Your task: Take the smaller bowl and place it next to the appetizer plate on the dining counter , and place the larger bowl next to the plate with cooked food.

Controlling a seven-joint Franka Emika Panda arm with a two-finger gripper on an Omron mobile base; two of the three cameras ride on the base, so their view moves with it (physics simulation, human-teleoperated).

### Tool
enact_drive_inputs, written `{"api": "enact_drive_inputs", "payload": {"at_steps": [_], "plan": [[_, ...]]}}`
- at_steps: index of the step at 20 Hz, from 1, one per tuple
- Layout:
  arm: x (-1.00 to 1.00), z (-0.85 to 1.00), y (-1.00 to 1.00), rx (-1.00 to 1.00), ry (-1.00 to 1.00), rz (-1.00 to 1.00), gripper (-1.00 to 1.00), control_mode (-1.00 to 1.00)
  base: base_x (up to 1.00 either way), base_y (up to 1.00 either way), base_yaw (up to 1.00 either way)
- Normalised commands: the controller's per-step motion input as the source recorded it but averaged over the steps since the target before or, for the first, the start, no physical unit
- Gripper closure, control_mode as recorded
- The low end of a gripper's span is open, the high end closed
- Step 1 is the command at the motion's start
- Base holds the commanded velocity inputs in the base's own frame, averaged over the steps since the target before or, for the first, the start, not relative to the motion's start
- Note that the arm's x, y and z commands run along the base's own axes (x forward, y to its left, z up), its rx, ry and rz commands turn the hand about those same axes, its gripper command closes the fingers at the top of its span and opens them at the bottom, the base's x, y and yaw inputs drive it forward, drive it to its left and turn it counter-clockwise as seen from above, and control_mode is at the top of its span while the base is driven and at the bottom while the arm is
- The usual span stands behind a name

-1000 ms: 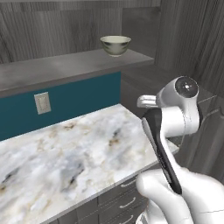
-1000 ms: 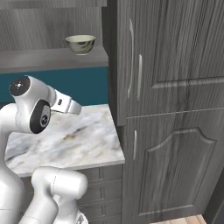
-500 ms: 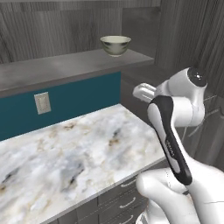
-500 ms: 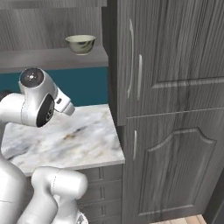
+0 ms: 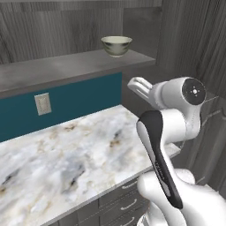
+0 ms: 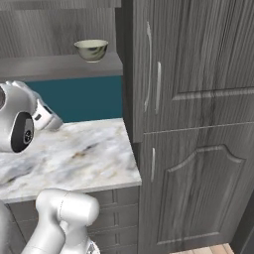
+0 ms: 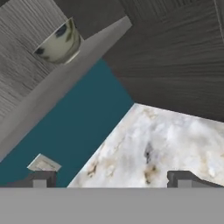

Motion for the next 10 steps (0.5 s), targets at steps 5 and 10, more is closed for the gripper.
{"api": "enact_drive_inputs", "payload": {"at_steps": [5, 10], "plan": [[0.0, 0.61, 0.0, 0.11, -0.01, -0.04, -1.0, -1.0, 0.0, 0.0, 0.0], [0.18, 0.13, 0.0, 0.01, 0.0, 0.0, -1.0, -1.0, 0.0, 0.0, 0.0]]}}
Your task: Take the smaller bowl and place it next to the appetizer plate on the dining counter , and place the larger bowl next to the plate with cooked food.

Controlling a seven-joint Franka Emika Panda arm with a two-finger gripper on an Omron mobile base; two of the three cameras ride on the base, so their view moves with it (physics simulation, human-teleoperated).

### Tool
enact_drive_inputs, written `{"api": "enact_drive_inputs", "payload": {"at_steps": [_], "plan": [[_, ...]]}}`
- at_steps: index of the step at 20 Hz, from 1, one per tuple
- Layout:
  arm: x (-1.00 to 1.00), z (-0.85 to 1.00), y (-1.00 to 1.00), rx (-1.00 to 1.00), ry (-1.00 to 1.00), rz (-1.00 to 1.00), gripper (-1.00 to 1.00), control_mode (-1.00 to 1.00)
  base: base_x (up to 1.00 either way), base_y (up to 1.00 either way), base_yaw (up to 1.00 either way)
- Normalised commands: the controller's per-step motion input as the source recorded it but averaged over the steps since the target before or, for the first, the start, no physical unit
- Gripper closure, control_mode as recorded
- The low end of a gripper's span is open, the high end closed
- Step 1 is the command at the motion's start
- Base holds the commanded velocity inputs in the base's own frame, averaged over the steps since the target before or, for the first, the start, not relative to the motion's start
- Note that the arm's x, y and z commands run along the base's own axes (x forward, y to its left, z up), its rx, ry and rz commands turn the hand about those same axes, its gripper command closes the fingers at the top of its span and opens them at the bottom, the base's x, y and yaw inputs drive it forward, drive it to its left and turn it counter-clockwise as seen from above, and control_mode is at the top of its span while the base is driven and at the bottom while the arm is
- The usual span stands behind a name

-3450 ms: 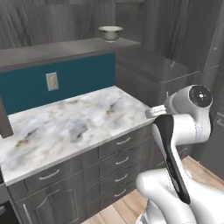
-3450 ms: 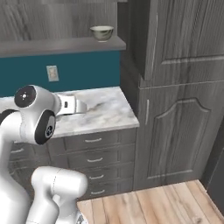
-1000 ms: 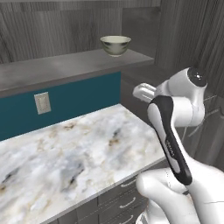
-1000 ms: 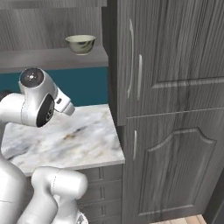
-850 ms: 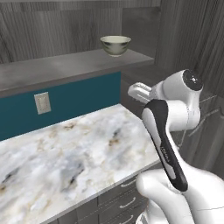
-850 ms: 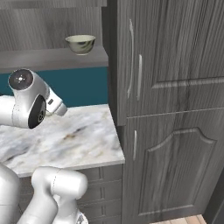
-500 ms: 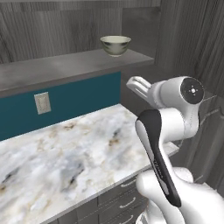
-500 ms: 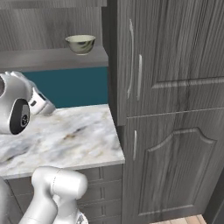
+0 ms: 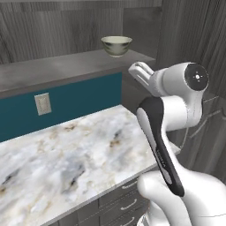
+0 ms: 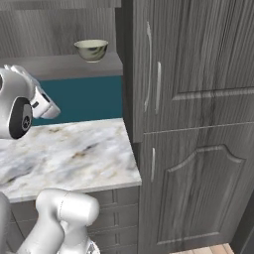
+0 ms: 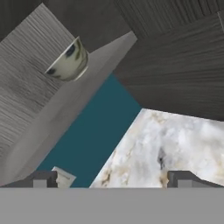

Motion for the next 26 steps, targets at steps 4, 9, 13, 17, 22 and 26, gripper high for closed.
{"api": "enact_drive_inputs", "payload": {"at_steps": [4, 9, 13, 17, 22, 26], "plan": [[0.31, 0.23, -0.04, 0.0, 0.0, 0.0, -1.0, -1.0, 0.0, 0.0, 0.0], [0.48, 0.32, -0.04, 0.0, 0.0, 0.0, -1.0, -1.0, 0.0, 0.0, 0.0], [0.42, 0.29, -0.02, 0.01, 0.01, 0.0, -1.0, -1.0, 0.0, 0.0, 0.0], [0.26, 0.27, 0.0, 0.08, 0.05, 0.0, -1.0, -1.0, 0.0, 0.0, 0.0], [0.0, 0.12, 0.0, 0.07, -0.04, 0.0, -1.0, -1.0, 0.0, 0.0, 0.0], [0.0, 0.0, 0.04, 0.08, -0.01, 0.01, -1.0, -1.0, 0.0, 0.0, 0.0]]}}
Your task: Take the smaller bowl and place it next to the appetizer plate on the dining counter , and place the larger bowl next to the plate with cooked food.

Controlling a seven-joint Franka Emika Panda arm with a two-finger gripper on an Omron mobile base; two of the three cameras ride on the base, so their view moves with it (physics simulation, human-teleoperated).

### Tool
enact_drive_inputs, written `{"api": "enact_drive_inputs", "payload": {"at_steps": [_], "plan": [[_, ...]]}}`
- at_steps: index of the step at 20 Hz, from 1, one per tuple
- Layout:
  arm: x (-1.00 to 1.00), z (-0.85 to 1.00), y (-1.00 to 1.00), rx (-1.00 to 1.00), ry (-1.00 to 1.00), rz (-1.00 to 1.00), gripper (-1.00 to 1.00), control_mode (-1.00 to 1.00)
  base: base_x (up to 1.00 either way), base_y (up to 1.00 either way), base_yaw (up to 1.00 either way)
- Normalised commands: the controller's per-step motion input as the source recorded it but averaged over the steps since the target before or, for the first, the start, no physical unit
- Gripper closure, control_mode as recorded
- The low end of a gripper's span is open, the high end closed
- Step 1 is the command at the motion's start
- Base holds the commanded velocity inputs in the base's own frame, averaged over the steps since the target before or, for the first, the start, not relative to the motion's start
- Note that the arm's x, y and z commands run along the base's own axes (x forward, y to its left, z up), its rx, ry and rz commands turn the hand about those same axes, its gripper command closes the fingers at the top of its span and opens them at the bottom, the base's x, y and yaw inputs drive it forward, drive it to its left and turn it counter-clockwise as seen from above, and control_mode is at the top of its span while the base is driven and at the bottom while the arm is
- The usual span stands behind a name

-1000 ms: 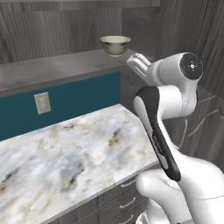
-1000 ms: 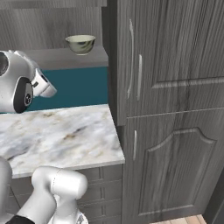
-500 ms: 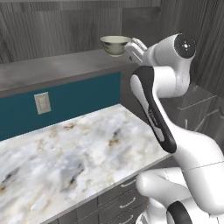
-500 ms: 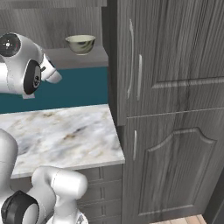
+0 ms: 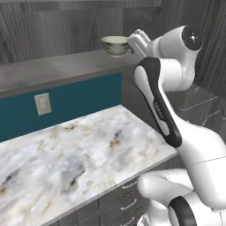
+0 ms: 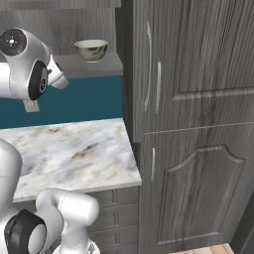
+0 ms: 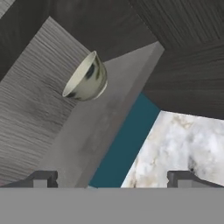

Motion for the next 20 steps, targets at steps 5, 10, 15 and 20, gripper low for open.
{"api": "enact_drive_inputs", "payload": {"at_steps": [5, 10, 15, 20], "plan": [[0.0, 0.0, 0.0, 0.11, -0.03, 0.01, -1.0, -1.0, 0.0, 0.0, 0.0], [0.06, 0.07, 0.0, 0.06, -0.05, 0.01, -1.0, -1.0, 0.0, 0.0, 0.0], [0.26, 0.04, 0.0, 0.0, -0.01, 0.0, -1.0, -1.0, 0.0, 0.0, 0.0], [0.3, 0.08, -0.05, 0.0, 0.0, 0.0, -1.0, -1.0, 0.0, 0.0, 0.0]]}}
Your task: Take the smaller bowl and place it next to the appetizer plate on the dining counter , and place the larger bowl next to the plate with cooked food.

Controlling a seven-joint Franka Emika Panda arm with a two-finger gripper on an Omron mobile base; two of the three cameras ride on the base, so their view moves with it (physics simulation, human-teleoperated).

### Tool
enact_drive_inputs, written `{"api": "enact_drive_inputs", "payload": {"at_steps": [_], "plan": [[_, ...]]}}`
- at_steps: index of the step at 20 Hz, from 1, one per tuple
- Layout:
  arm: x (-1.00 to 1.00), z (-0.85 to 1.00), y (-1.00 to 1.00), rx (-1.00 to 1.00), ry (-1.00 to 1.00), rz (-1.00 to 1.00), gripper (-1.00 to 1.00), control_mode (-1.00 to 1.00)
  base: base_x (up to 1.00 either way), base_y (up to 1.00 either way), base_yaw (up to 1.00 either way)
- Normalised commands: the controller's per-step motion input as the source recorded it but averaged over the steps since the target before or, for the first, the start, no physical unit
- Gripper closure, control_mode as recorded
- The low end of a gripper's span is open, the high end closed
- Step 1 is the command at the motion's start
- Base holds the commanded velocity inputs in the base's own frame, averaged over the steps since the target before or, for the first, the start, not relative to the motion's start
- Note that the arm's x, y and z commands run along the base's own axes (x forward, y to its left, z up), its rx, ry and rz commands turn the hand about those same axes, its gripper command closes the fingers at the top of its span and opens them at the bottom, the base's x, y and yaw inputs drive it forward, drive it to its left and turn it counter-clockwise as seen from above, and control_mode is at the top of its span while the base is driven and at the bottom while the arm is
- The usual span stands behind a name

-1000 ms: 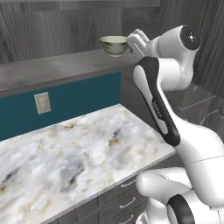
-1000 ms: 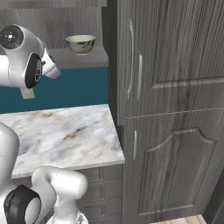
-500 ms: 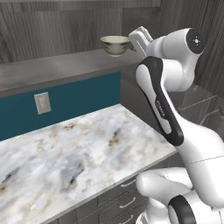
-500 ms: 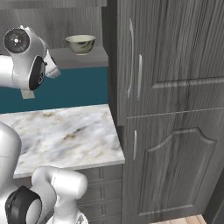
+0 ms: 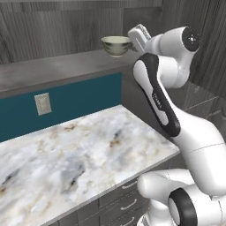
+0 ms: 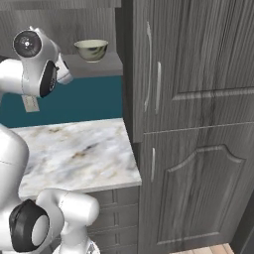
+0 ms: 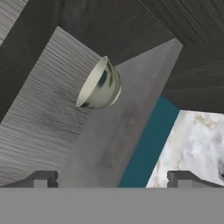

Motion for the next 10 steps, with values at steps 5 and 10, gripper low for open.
{"api": "enact_drive_inputs", "payload": {"at_steps": [5, 10], "plan": [[0.3, 0.12, -0.1, 0.0, 0.02, 0.0, -1.0, -1.0, 0.0, 0.0, 0.0], [0.44, 0.01, -0.04, 0.0, 0.07, 0.0, -1.0, -1.0, 0.0, 0.0, 0.0]]}}
